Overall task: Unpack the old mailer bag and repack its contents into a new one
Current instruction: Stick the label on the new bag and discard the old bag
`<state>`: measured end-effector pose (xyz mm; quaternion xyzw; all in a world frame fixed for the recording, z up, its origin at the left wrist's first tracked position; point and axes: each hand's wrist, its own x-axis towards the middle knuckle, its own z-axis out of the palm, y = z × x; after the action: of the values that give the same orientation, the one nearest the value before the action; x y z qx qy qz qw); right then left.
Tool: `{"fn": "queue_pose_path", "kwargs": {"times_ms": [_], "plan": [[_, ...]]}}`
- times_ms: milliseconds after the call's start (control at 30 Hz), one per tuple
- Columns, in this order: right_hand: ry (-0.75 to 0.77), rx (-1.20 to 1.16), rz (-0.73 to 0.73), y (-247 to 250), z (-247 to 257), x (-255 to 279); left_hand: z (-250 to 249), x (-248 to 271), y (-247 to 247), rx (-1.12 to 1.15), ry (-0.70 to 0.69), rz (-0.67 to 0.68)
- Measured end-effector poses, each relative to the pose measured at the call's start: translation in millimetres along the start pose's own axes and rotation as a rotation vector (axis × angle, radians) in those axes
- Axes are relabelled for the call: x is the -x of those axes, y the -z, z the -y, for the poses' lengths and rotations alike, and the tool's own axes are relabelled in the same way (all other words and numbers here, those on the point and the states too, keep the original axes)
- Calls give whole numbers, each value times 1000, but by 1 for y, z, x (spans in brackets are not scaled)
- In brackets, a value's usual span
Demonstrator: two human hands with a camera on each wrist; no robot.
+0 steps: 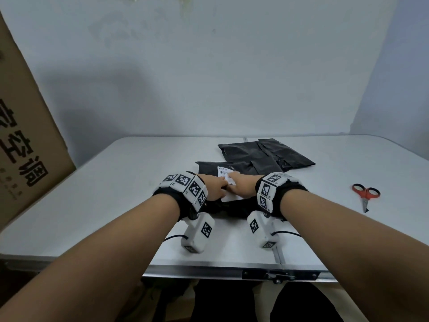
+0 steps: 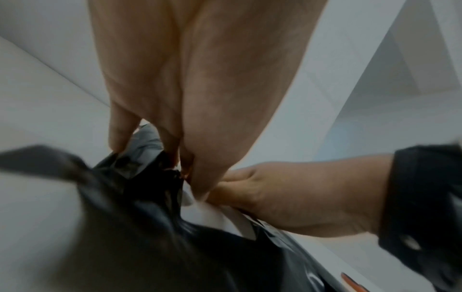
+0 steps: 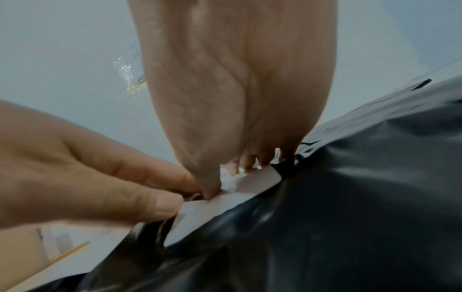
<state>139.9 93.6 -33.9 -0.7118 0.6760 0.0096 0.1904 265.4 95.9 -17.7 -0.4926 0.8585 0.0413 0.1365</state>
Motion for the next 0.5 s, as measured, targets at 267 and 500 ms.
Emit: {"fn": "queue_pose_path", "kwargs": {"times_ms": [267, 500], "plan": [[12, -70, -51, -13, -12, -22, -2, -18, 16, -79, 4, 8], [13, -101, -39, -11, -15, -22, 9, -21, 16, -91, 13, 38]]}}
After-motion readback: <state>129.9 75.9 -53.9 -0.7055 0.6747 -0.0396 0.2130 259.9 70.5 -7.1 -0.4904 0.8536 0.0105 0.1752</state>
